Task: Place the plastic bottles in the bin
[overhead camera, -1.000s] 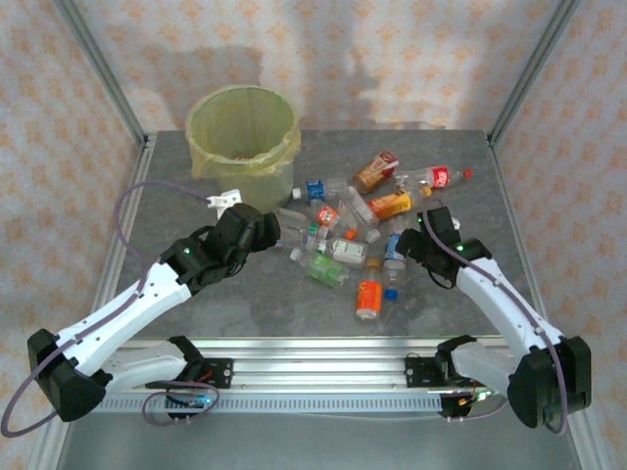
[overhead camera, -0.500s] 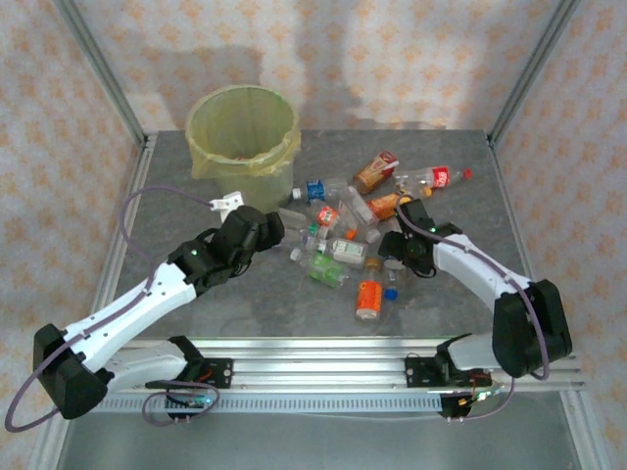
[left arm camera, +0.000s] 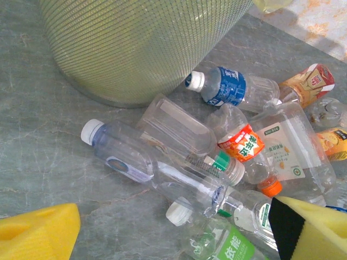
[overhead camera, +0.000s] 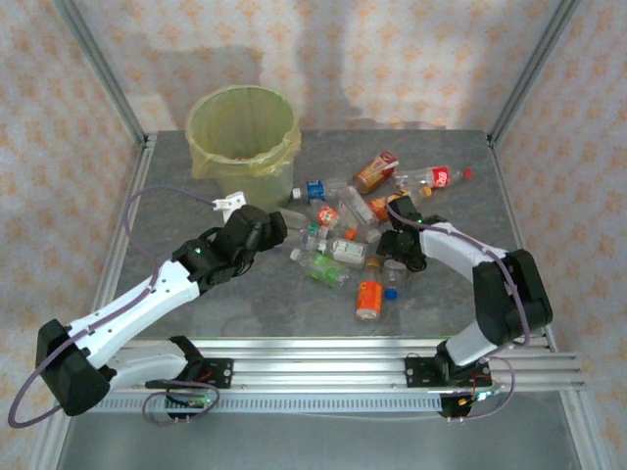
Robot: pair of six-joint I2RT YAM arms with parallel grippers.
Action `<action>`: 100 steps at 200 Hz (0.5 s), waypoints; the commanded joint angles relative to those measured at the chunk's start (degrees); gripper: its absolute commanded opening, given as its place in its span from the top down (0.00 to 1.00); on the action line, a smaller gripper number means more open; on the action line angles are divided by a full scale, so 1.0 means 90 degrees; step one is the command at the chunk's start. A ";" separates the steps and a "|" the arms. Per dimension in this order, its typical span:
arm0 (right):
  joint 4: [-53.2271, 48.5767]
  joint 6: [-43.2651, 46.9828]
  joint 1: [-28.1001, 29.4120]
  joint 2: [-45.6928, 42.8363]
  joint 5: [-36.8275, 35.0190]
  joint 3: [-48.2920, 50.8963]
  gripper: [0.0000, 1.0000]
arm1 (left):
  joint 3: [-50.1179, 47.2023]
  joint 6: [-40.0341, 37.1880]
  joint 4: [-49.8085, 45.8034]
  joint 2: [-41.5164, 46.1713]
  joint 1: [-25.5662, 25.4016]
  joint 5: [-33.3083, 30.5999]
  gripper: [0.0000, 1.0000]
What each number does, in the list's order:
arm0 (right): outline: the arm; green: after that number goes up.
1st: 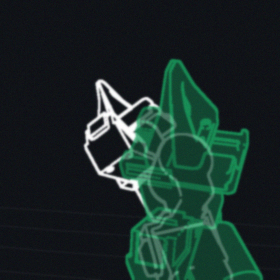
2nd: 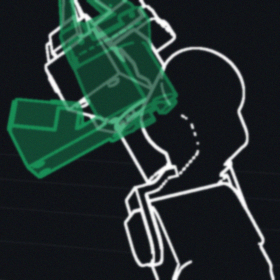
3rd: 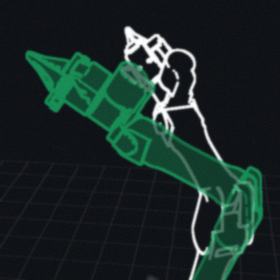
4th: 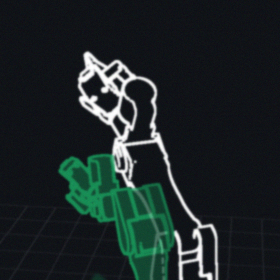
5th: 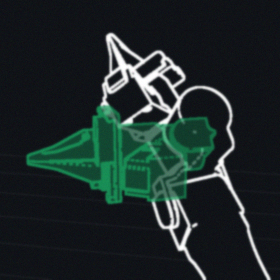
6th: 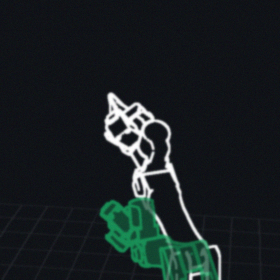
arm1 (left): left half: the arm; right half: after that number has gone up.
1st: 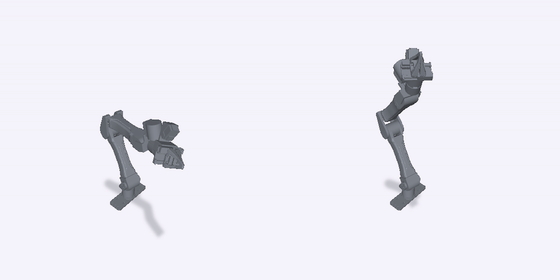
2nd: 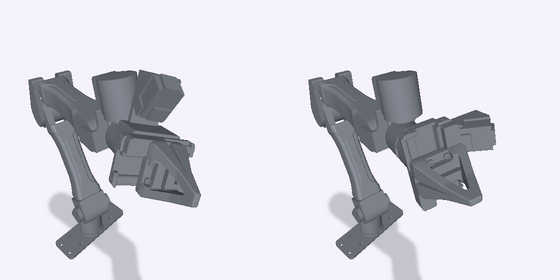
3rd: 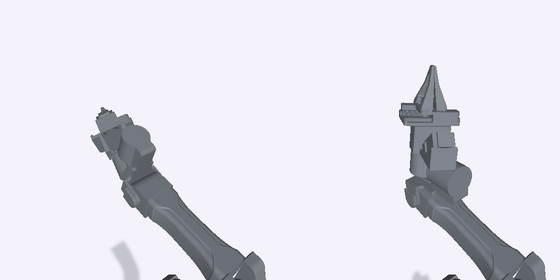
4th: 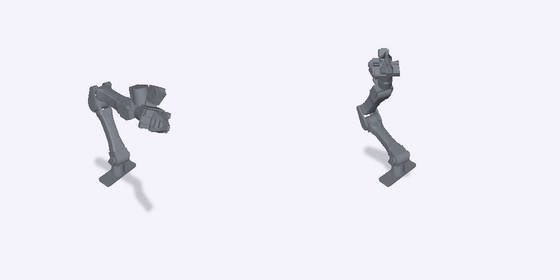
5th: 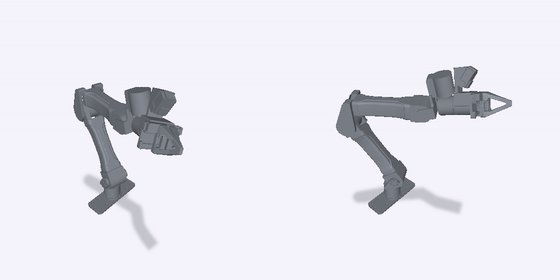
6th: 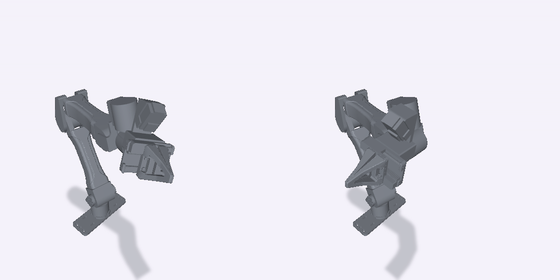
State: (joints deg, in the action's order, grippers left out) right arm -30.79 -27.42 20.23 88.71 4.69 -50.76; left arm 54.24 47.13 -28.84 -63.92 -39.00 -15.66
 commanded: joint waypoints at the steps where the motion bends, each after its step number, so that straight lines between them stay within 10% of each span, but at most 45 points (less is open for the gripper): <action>1: 0.0075 0.0019 0.0028 0.0216 -0.0257 -0.0112 0.27 | 0.0077 0.0089 0.0031 -0.0072 -0.0031 -0.0107 0.06; 100: -0.0241 0.0124 0.0030 -0.0066 -0.0814 -0.0162 0.53 | 0.0305 -0.0001 0.0050 -0.0217 -0.0031 -0.0096 0.00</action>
State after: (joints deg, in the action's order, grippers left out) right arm -29.91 -27.09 20.27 92.25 2.24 -50.78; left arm 54.61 47.33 -28.84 -65.69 -39.00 -15.49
